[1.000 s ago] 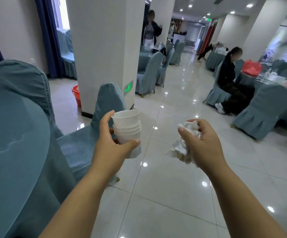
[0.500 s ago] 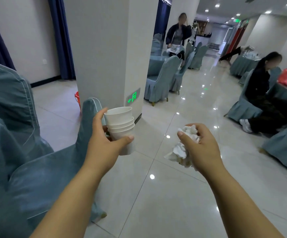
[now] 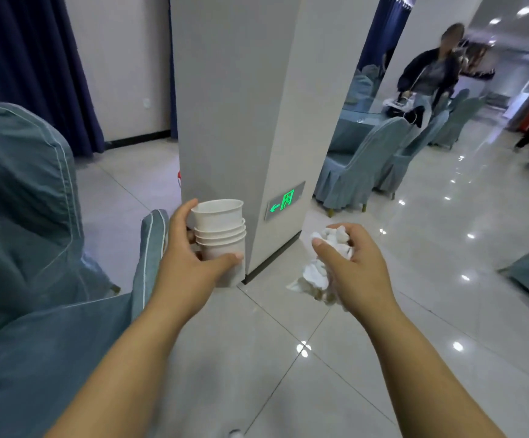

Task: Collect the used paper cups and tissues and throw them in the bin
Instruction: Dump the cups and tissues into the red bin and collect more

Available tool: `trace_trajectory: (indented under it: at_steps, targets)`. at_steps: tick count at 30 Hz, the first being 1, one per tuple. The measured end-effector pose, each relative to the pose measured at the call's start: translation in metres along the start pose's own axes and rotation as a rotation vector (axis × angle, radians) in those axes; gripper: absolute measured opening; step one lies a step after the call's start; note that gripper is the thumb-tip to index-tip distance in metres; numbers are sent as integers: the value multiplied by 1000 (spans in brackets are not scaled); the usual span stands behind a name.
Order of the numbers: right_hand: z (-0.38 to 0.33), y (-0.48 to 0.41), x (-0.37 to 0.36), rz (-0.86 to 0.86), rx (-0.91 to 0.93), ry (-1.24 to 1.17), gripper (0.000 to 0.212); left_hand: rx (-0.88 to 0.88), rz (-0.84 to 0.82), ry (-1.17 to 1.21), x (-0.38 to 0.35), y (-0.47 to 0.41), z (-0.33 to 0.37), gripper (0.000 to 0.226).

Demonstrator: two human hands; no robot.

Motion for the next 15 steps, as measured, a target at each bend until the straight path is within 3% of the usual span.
trace_trajectory:
  at_steps: [15]
  targets:
    - [34,-289,-178,-199,-2,-89,21,94,142,-108,-69,-272,-52,86]
Point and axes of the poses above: each hand's wrist, its own y-axis away from the middle knuckle, its own x-axis out of the back of the hand, z = x × y, the point moved 7 cm from there along -y, towards the middle knuckle, and after that the axes turned 6 degrees about z, right-handed, at the moved point
